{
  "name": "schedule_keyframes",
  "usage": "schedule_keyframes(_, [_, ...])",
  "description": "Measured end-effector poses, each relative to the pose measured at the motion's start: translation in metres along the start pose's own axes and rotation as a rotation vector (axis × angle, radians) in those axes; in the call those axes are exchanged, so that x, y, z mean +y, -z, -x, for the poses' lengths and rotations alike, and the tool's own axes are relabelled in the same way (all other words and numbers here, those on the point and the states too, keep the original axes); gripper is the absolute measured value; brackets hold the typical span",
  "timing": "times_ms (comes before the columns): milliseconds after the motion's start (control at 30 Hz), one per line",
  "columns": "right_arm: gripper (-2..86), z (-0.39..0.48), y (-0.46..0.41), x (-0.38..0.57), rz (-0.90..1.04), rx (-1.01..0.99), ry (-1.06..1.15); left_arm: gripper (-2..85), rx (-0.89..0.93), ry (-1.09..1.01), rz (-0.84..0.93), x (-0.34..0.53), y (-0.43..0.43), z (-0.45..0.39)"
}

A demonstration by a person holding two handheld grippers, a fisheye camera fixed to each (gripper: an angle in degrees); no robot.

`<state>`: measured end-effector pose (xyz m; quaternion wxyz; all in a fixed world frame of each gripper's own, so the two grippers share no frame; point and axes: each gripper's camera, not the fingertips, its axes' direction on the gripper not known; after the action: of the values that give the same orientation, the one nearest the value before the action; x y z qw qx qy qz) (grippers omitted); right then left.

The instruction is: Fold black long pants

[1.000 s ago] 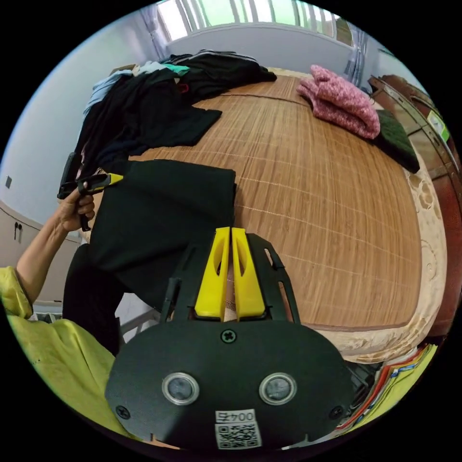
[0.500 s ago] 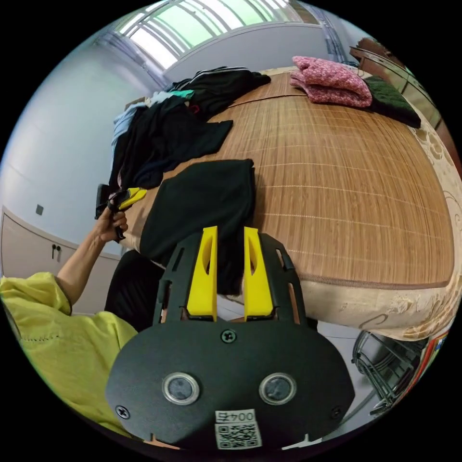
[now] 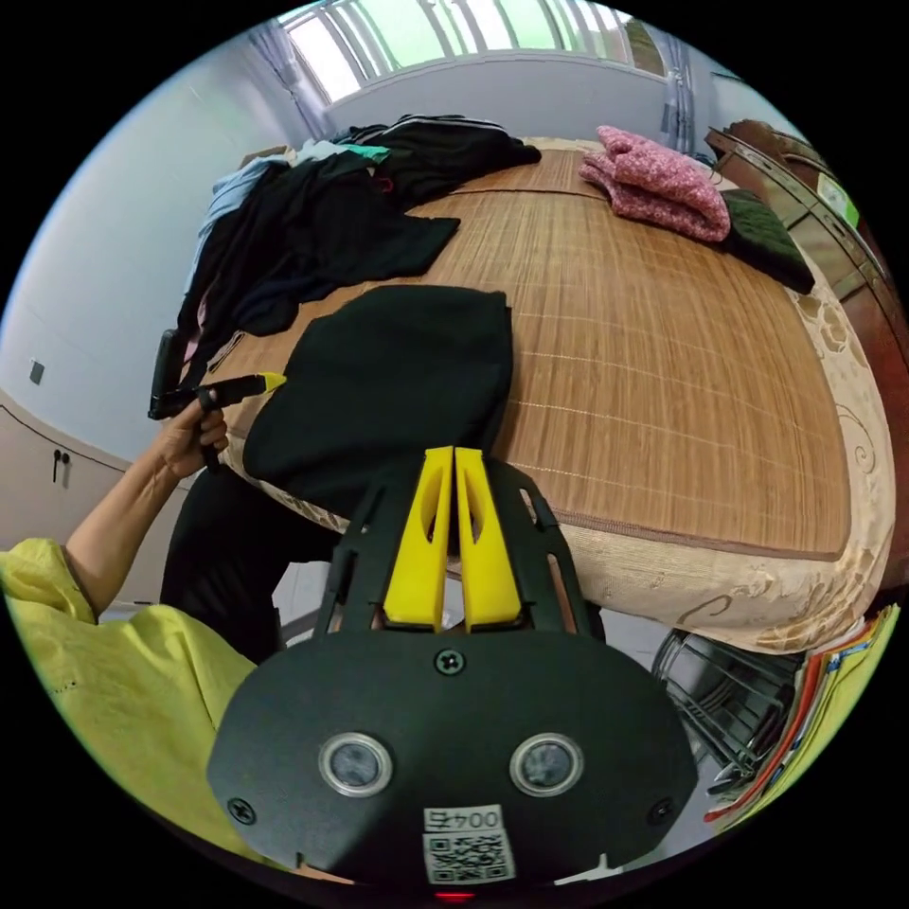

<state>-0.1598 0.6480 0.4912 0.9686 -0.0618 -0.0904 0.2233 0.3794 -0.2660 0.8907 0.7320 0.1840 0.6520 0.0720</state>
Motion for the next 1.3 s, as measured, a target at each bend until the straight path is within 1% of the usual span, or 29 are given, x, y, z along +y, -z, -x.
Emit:
schedule_keyframes(67, [-0.1, -0.007, -0.026, 0.003, 0.098, -0.016, -0.013, 1.8, 0.012, 0.016, 0.009, 0.005, -0.004, 0.003])
schedule_keyframes(133, [0.4, -0.012, -0.035, 0.007, 0.101, -0.089, -0.043, 1.5, 0.055, 0.046, -0.006, 0.014, -0.007, 0.008])
schedule_keyframes(200, [1.9, -0.012, -0.029, 0.011, 0.059, -0.146, -0.065, 1.4, 0.094, 0.056, -0.047, 0.021, -0.004, 0.008])
schedule_keyframes(300, [6.2, -0.005, -0.014, 0.020, 0.024, -0.147, -0.040, 1.7, 0.131, 0.039, -0.094, 0.035, 0.012, -0.002])
schedule_keyframes(433, [8.0, 0.010, -0.018, 0.036, 0.066, -0.113, 0.003, 2.8, 0.165, -0.015, -0.061, 0.069, 0.018, -0.039])
schedule_keyframes(533, [10.8, 0.021, -0.032, 0.040, 0.107, -0.103, 0.008, 4.4, 0.108, -0.077, -0.013, 0.092, 0.004, -0.071])
schedule_keyframes(600, [10.7, 0.028, -0.038, 0.039, 0.110, -0.114, 0.015, 5.0, 0.069, -0.096, 0.026, 0.100, -0.008, -0.083])
schedule_keyframes(633, [8.9, 0.034, -0.041, 0.037, 0.111, -0.101, 0.032, 5.0, 0.047, -0.096, 0.046, 0.103, -0.015, -0.088])
schedule_keyframes(700, [3.3, 0.045, -0.044, 0.033, 0.118, -0.029, 0.073, 3.6, 0.010, -0.098, 0.052, 0.105, -0.020, -0.094])
schedule_keyframes(733, [0.8, 0.050, -0.043, 0.031, 0.110, 0.063, 0.081, 2.7, -0.053, -0.110, 0.054, 0.106, -0.021, -0.098])
schedule_keyframes(767, [0.1, 0.051, -0.045, 0.029, 0.127, 0.149, 0.080, 2.2, -0.085, -0.110, 0.059, 0.107, -0.022, -0.098])
schedule_keyframes(800, [0.1, 0.051, -0.048, 0.029, 0.143, 0.174, 0.078, 1.7, -0.100, -0.088, 0.068, 0.109, -0.023, -0.097])
schedule_keyframes(833, [-0.1, 0.047, -0.053, 0.028, 0.164, 0.162, 0.060, 1.4, -0.061, -0.054, 0.054, 0.112, -0.023, -0.094])
schedule_keyframes(867, [0.1, 0.043, -0.053, 0.030, 0.156, 0.078, 0.025, 1.3, -0.040, -0.039, 0.045, 0.114, -0.024, -0.094])
schedule_keyframes(900, [0.2, 0.041, -0.050, 0.030, 0.137, 0.031, 0.007, 1.1, -0.017, -0.022, 0.037, 0.117, -0.024, -0.096])
schedule_keyframes(933, [0.8, 0.042, -0.041, 0.032, 0.078, -0.041, -0.007, 1.0, -0.017, -0.032, 0.025, 0.120, -0.023, -0.102])
schedule_keyframes(967, [2.7, 0.047, -0.034, 0.032, 0.028, -0.062, -0.003, 0.9, -0.021, -0.040, 0.018, 0.122, -0.022, -0.107])
schedule_keyframes(1000, [4.4, 0.051, -0.032, 0.032, 0.019, -0.056, 0.007, 0.8, -0.030, -0.051, 0.008, 0.125, -0.021, -0.116])
schedule_keyframes(1067, [8.4, 0.063, -0.043, 0.026, 0.062, -0.013, 0.037, 0.8, -0.029, -0.061, -0.017, 0.128, -0.020, -0.128])
schedule_keyframes(1100, [7.8, 0.064, -0.048, 0.025, 0.077, -0.012, 0.041, 0.8, -0.029, -0.076, -0.025, 0.129, -0.022, -0.136])
schedule_keyframes(1133, [6.7, 0.066, -0.059, 0.023, 0.109, -0.005, 0.047, 0.7, -0.057, -0.089, 0.008, 0.128, -0.028, -0.143])
schedule_keyframes(1167, [3.0, 0.065, -0.072, 0.021, 0.169, 0.040, 0.030, 0.7, -0.079, -0.088, 0.034, 0.128, -0.032, -0.145])
schedule_keyframes(1200, [1.1, 0.063, -0.078, 0.020, 0.202, 0.051, 0.018, 0.7, -0.103, -0.089, 0.062, 0.128, -0.039, -0.150])
schedule_keyframes(1300, [-0.2, 0.065, -0.061, 0.022, 0.134, 0.015, -0.021, 0.6, -0.116, -0.099, 0.050, 0.131, -0.037, -0.170])
